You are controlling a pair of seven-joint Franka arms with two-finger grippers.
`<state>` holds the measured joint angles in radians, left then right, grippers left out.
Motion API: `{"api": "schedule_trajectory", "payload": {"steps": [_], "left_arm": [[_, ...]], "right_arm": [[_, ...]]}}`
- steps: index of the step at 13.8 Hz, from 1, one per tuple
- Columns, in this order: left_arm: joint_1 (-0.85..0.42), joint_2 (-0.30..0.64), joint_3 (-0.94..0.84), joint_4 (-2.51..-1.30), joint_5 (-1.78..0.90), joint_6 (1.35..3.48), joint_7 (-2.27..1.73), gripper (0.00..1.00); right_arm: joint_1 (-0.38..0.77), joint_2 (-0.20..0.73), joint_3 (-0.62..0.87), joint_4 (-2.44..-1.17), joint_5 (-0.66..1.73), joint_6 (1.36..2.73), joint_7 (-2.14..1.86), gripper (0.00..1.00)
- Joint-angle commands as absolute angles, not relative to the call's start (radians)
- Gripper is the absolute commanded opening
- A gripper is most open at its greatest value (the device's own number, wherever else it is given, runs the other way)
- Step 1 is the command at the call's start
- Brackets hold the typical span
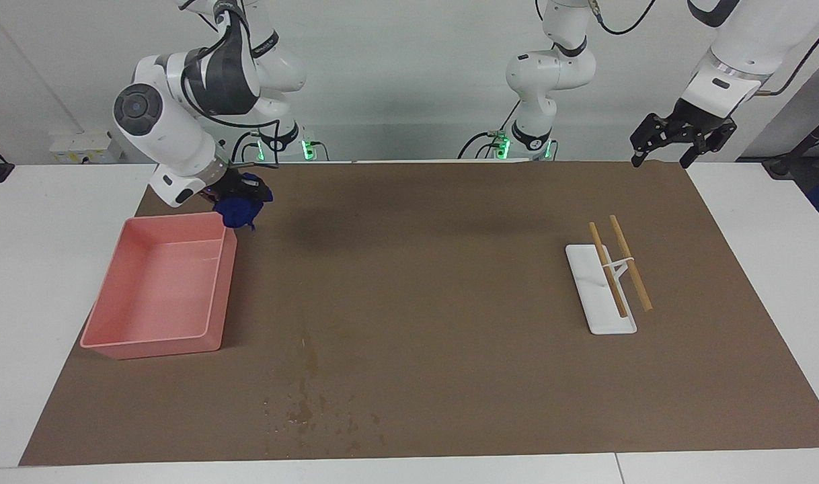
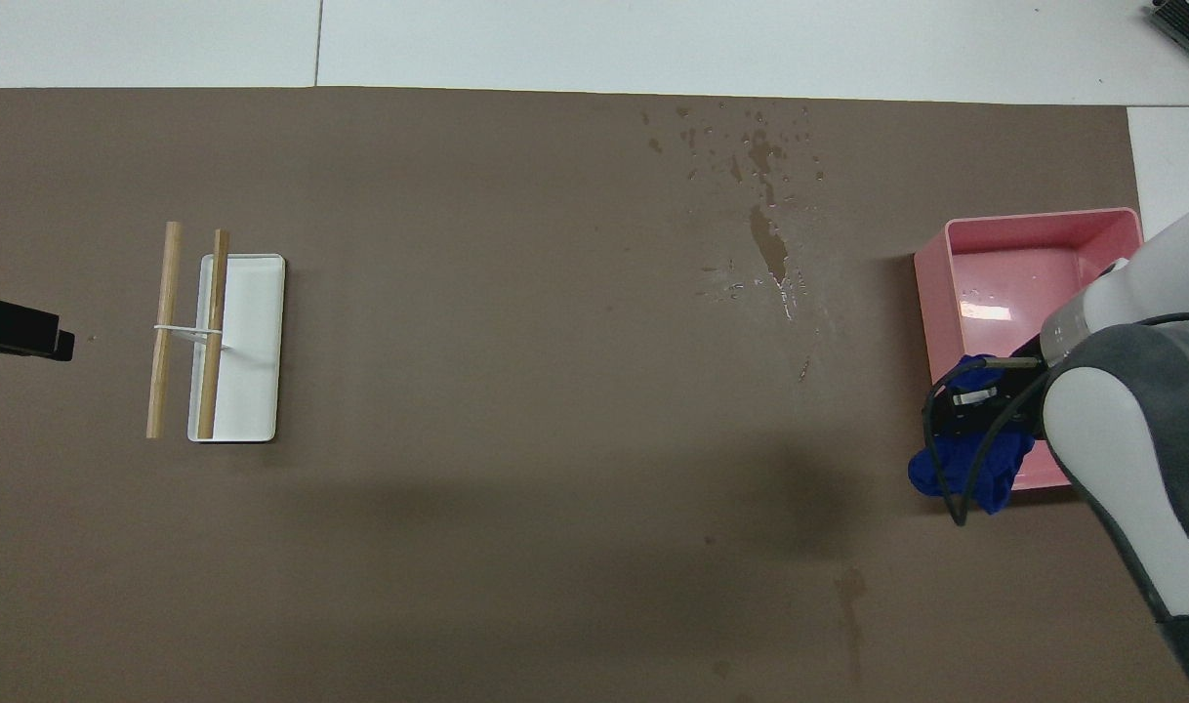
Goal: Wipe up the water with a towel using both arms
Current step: 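Bring the towel with the right gripper down onto the water puddle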
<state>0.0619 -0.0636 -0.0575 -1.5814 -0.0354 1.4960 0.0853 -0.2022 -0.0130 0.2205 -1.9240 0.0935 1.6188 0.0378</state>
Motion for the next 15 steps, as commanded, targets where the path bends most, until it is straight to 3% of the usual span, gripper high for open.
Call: {"api": "schedule_trajectory", "payload": {"steps": [1,4,6,10,12,15], "left_arm": [[0.074,-0.091,-0.064,-1.614,-0.038,1.503,0.091,1.00],[0.074,-0.091,-0.066,-1.614,-0.038,1.503,0.091,1.00],[0.074,-0.091,-0.066,-1.614,-0.038,1.503,0.091,1.00],[0.074,-0.091,-0.066,-1.614,-0.038,1.503,0.091,1.00],[0.074,-0.091,-0.064,-1.614,-0.038,1.503,0.091,1.00],[0.074,-0.091,-0.066,-1.614,-0.038,1.503,0.091,1.00]], "right_arm": [[-0.172,0.036,0.232,-1.944,0.095,1.754,0.067,0.00],[-0.123,0.145,0.233,-1.954,0.104,1.922,0.113,0.00],[-0.074,0.160,0.232,-2.018,0.106,2.039,0.167,0.00],[-0.072,0.274,0.232,-2.040,0.106,2.261,0.155,0.00],[-0.072,0.363,0.232,-1.982,0.095,2.350,0.153,0.00],[-0.046,0.504,0.232,-1.788,0.094,2.378,0.155,0.00]]}}
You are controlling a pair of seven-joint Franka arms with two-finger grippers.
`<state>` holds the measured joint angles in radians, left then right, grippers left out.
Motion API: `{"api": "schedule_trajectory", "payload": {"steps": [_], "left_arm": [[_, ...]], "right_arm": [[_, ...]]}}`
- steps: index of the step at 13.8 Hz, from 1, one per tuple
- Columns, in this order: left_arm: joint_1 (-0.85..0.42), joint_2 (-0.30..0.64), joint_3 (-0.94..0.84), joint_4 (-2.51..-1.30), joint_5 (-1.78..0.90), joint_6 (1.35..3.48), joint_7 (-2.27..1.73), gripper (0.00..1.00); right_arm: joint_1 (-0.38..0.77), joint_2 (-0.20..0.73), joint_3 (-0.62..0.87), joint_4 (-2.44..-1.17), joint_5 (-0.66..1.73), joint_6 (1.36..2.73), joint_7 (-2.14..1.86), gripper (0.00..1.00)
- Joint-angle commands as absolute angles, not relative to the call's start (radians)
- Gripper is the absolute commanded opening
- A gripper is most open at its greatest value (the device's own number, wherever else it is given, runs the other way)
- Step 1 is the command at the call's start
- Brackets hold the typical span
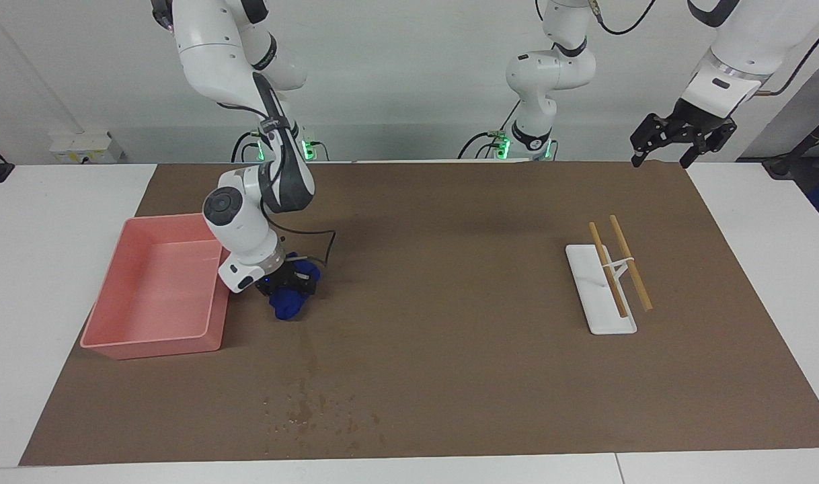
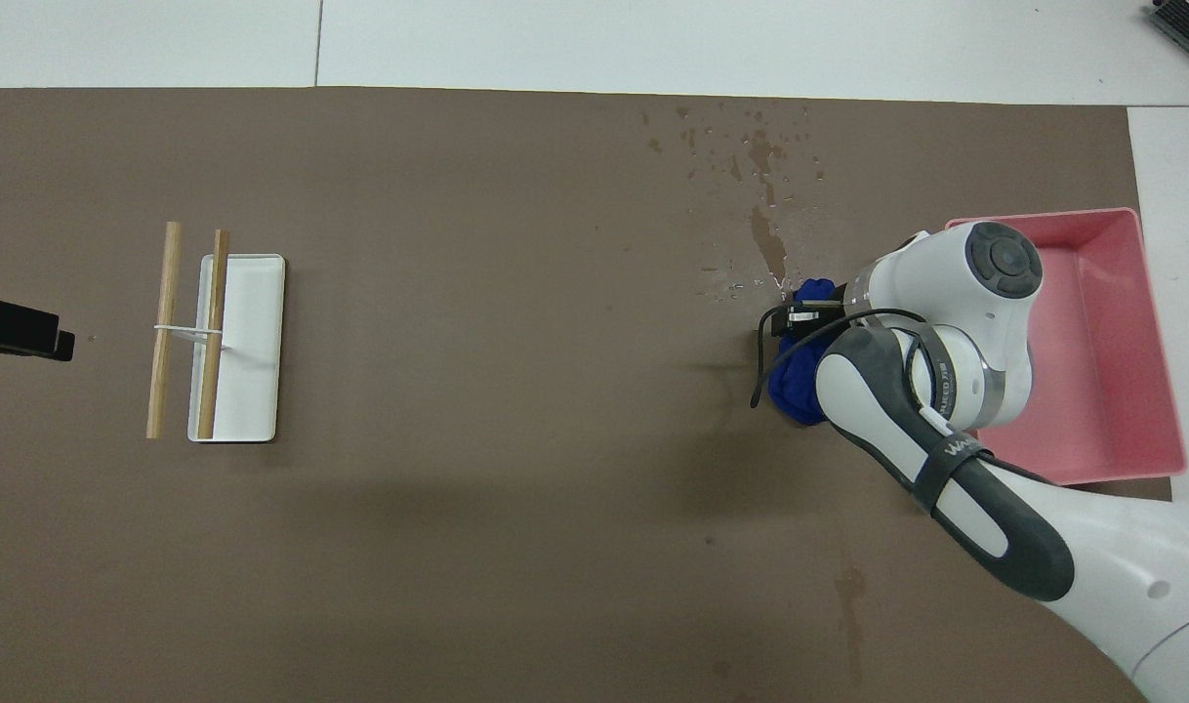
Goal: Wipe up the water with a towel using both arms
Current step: 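Bring the towel with the right gripper down onto the water puddle, then rub the towel back and forth over the puddle with the right gripper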
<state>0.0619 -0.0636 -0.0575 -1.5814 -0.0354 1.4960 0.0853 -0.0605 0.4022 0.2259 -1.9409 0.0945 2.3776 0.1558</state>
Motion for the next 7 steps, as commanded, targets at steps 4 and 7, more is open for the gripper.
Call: {"api": "schedule_trajectory", "payload": {"steps": [4,7], "left_arm": [[0.074,-0.091,-0.066,-1.614,-0.038,1.503,0.091,1.00],[0.074,-0.091,-0.066,-1.614,-0.040,1.503,0.091,1.00]], "right_arm": [[-0.023,0.589,0.233,-1.648,0.094,2.425,0.153,0.00],[0.011,0.647,0.235,-1.566,0.091,2.532,0.128,0.00]]}}
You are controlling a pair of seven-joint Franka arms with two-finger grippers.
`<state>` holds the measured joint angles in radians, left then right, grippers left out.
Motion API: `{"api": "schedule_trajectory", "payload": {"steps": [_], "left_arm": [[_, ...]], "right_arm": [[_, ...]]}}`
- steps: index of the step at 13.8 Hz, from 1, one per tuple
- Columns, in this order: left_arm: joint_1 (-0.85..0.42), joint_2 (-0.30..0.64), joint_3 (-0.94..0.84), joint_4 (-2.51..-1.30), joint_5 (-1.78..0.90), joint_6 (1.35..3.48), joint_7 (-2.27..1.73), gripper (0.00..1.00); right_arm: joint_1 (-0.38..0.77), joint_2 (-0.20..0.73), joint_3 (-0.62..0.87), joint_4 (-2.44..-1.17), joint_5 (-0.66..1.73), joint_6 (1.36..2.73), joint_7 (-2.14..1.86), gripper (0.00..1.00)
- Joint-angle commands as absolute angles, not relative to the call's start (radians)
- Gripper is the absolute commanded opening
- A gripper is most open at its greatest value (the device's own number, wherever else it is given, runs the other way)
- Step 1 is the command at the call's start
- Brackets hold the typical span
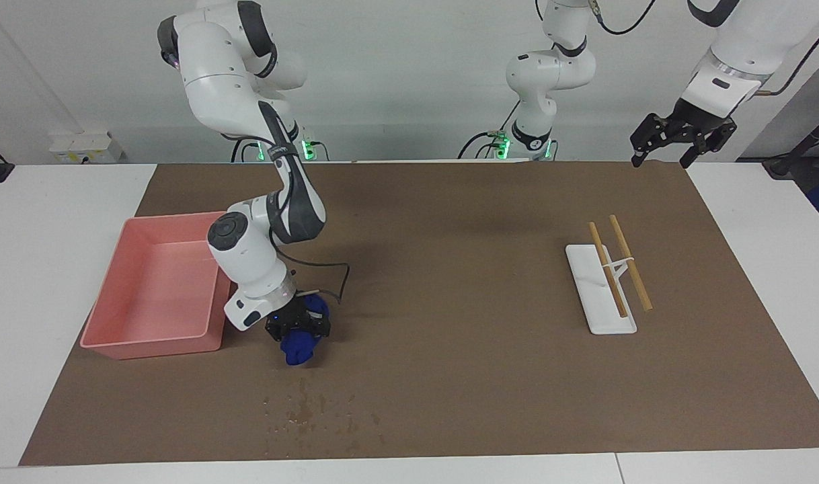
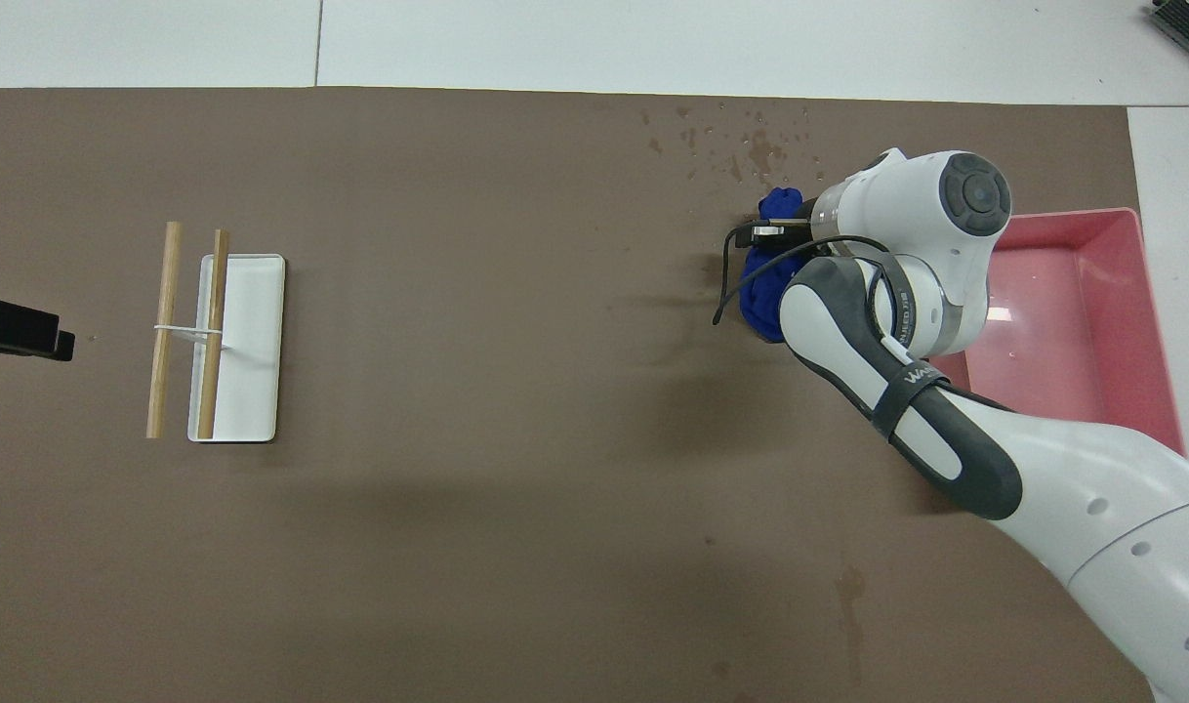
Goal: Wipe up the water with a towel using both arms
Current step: 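Rub the towel back and forth over the puddle with the right gripper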
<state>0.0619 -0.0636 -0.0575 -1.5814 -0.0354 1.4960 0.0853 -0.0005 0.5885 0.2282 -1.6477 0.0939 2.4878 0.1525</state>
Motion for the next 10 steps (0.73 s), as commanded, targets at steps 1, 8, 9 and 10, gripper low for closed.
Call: {"api": "schedule_trajectory", "payload": {"steps": [1,8,9,10], "left_arm": [[0.074,-0.091,-0.066,-1.614,-0.038,1.503,0.091,1.00],[0.074,-0.091,-0.066,-1.614,-0.038,1.503,0.091,1.00],[0.074,-0.091,-0.066,-1.614,-0.038,1.503,0.091,1.00],[0.074,-0.091,-0.066,-1.614,-0.038,1.503,0.091,1.00]], "right_arm": [[0.011,0.664,0.235,-1.533,0.091,2.540,0.102,0.00],[-0.012,0.719,0.232,-1.402,0.029,2.542,-0.167,0.00],[-0.009,0.726,0.232,-1.396,0.015,2.543,-0.176,0.00],[-0.003,0.727,0.232,-1.394,-0.014,2.554,-0.176,0.00]]}}
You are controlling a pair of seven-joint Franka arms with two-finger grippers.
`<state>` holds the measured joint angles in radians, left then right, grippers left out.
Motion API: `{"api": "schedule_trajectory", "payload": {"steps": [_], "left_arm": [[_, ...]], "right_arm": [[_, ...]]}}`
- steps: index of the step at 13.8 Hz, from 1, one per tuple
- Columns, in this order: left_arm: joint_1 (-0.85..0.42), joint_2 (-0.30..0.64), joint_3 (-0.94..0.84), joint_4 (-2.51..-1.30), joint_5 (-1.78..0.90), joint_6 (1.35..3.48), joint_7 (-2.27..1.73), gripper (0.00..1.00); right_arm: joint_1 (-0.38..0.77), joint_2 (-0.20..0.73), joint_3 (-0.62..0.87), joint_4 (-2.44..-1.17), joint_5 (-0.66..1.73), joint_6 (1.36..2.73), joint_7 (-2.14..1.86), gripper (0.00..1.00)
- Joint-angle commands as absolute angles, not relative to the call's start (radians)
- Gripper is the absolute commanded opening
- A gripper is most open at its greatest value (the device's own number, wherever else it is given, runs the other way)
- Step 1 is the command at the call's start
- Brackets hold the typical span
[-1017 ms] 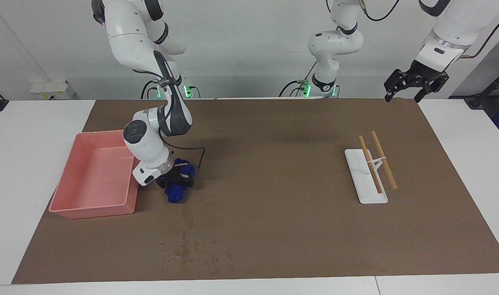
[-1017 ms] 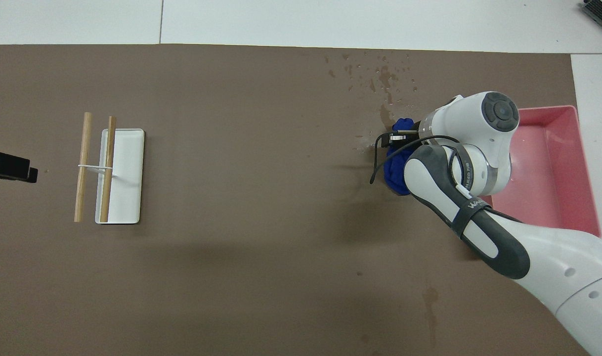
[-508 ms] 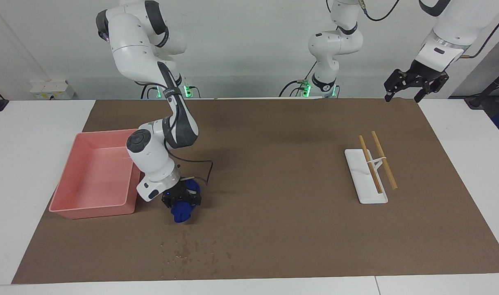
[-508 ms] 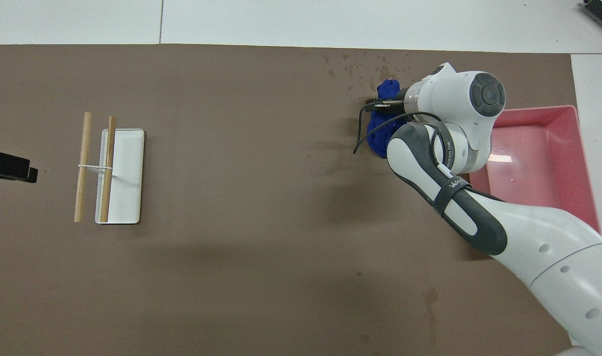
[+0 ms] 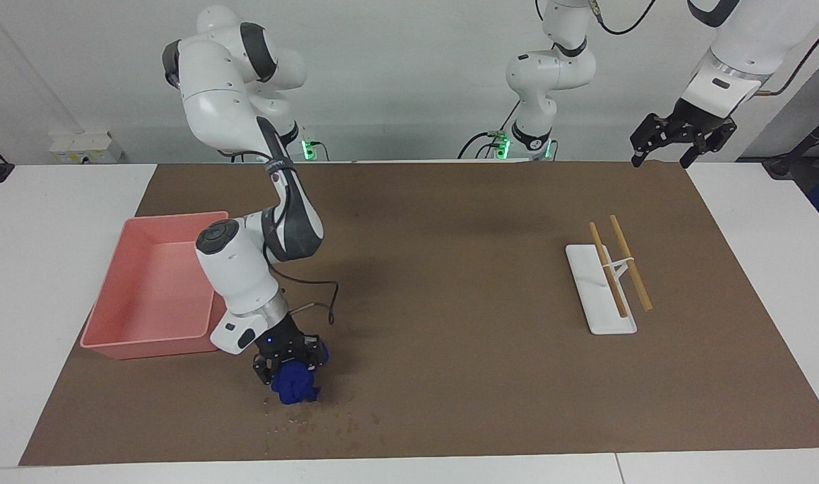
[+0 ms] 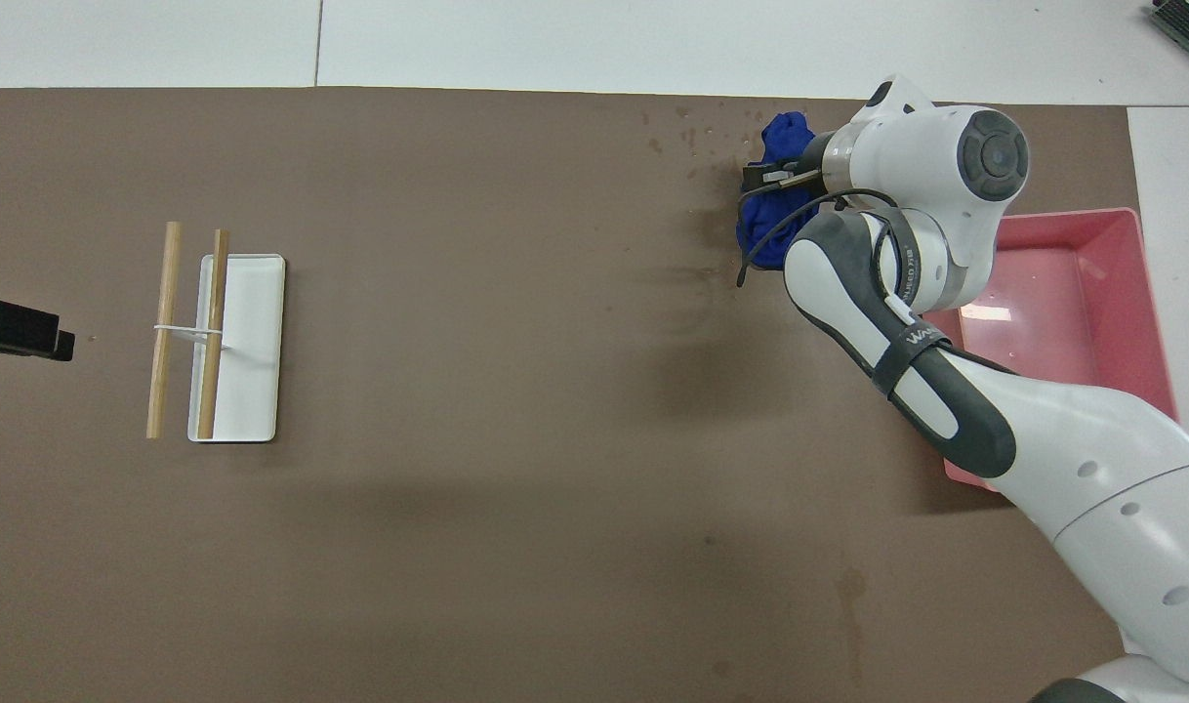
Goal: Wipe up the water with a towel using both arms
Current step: 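Rub the towel back and forth over the puddle with the right gripper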
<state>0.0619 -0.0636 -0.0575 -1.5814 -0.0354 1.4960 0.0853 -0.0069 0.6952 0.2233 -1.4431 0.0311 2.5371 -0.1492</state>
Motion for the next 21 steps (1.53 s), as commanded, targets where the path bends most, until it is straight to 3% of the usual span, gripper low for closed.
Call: {"api": "schedule_trajectory", "payload": {"steps": [1,6,10,17,21], "left_arm": [[0.074,-0.091,-0.066,-1.614,-0.038,1.503,0.091,1.00],[0.074,-0.091,-0.066,-1.614,-0.040,1.503,0.091,1.00],[0.074,-0.091,-0.066,-1.614,-0.038,1.503,0.091,1.00],[0.074,-0.091,-0.066,-1.614,-0.038,1.503,0.091,1.00],[0.074,-0.091,-0.066,-1.614,-0.038,1.503,0.091,1.00]], "right_arm": [[0.000,0.727,0.233,-1.399,-0.020,2.562,-0.170,0.00],[0.014,0.733,0.233,-1.456,-0.005,2.628,-0.089,0.00],[0.015,0.726,0.233,-1.584,-0.018,2.695,-0.087,0.00],[-0.017,0.684,0.233,-1.692,-0.017,2.668,-0.089,0.00],[-0.064,0.647,0.238,-1.752,0.000,2.556,-0.075,0.00]]}}
